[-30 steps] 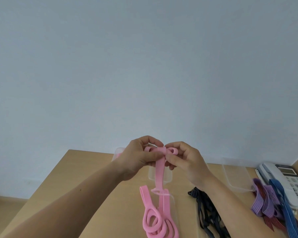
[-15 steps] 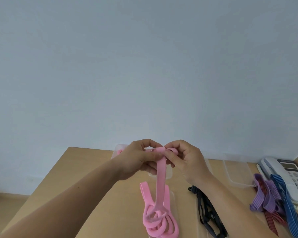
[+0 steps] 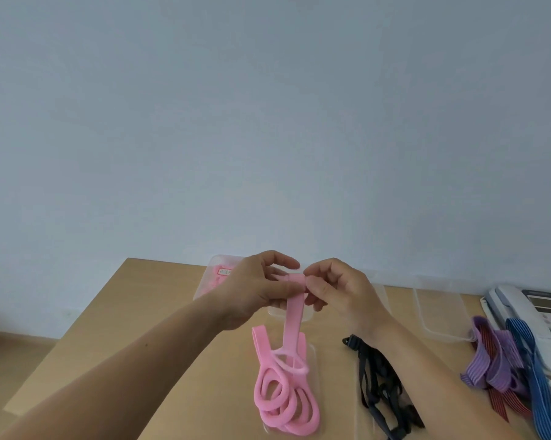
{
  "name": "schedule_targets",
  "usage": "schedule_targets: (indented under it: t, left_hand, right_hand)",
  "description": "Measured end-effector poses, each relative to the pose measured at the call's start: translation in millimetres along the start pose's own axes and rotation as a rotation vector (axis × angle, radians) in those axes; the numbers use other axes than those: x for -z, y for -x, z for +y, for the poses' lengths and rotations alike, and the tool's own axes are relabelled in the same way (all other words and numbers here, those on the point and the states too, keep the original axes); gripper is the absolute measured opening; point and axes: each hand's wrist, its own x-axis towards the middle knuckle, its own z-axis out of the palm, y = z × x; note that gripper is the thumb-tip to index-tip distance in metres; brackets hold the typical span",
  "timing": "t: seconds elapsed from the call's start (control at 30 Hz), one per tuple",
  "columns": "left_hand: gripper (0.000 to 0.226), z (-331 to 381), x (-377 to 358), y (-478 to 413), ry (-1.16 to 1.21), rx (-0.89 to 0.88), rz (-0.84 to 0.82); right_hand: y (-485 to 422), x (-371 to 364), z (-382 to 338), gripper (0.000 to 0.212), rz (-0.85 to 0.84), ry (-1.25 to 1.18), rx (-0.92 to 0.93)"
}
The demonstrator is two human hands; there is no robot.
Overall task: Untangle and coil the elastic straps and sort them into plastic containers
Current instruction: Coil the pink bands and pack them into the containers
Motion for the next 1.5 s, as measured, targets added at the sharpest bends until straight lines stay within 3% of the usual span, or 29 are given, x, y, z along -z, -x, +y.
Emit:
schedule_targets:
  t: [0.13, 0.4, 0.57, 0.7, 0.83, 0.97, 1.07, 1.23, 1.5]
  left_hand:
    - [0.041, -3, -8, -4, -0.054, -0.04, 0.045]
    - [0.042, 2, -18, 0, -0.108, 0.097, -0.016]
    - [0.031, 1, -17, 1, 0.016, 0.151, -0.044]
    - [0.027, 1, -13, -4, 0.079, 0.122, -0.028]
    - [0.035, 4, -4, -10, 0.092, 0.054, -0.016]
    - [0.022, 5, 12, -15, -0.028, -0.081, 0.016]
    - [0.024, 3, 26, -19, -0.118, -0.136, 0.01]
    - [0.036, 1, 44, -30, -0.101, -0.126, -0.061]
    - [0.022, -2, 69, -36, -0.148, -0.026, -0.225]
  right_hand:
    - [-5, 8, 0, 0.006, -0.014, 0.028, -0.038]
    - [-7, 18, 0, 0.007, 0.012, 0.071, 0.044]
    - [-8, 18, 2, 0.009, -0.006, 0.139, 0.105]
    - [-9, 18, 7, 0.021, -0.011, 0.212, 0.14]
    - [-14, 12, 1, 0.025, -0.014, 0.05, 0.058]
    - [-20, -3, -5, 0.026, -0.018, -0.07, -0.044]
    - [-27, -16, -5, 0.02, 0.045, -0.013, -0.089]
    - [-36, -30, -1, 0.01, 0.129, 0.052, -0.095]
    - [-44, -49, -4, 0.016, 0.193, 0.133, -0.033]
